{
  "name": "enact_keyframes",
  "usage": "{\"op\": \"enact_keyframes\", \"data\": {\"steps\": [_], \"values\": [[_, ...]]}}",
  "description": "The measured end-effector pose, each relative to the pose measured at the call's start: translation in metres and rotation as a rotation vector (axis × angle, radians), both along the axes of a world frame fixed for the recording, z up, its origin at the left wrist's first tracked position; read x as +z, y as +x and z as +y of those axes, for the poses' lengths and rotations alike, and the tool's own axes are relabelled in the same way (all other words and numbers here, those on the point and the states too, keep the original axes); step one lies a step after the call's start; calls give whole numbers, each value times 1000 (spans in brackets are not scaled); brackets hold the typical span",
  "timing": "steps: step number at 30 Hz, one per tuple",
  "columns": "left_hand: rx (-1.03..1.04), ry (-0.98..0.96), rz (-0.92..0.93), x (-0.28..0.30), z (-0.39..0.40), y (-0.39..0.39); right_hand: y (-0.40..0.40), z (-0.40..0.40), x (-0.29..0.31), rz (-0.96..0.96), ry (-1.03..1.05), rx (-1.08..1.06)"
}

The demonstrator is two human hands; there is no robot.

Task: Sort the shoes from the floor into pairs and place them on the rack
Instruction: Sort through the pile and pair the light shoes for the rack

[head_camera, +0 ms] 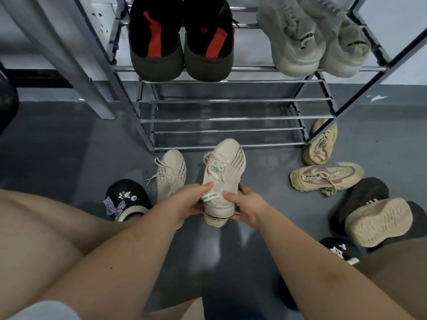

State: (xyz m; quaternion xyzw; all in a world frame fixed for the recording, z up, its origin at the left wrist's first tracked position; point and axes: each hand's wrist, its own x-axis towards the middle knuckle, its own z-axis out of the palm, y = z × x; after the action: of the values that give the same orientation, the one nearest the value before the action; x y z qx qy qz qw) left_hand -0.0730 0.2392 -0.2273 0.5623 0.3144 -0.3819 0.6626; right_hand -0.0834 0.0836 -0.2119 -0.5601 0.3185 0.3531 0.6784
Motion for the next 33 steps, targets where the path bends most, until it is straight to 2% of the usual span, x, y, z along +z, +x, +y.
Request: {"op": "enact_keyframes", "data": {"steps": [3,5,8,12,14,19,23,33], "values": [[63,93,-38,-6,12,6,7,10,-8,-3,6,-2],[107,265,-89,-16,25,8,10,17,-14,-1,-14,15],[13,531,-131,-33,47,5,14,23,-24,15,-49,46],[-213,813,-61,-63,68,-1,16,18,-34,38,-70,76],[-197,787,-12,-74,72,-2,17,13,-38,45,-80,82],[0,586,174,-84,73,1,21,10,-45,93,-130,125],[12,504,194,-85,77,2,22,10,-51,125,-155,141],[223,204,266,-84,65,-6,20,6,-57,124,-183,167]]}}
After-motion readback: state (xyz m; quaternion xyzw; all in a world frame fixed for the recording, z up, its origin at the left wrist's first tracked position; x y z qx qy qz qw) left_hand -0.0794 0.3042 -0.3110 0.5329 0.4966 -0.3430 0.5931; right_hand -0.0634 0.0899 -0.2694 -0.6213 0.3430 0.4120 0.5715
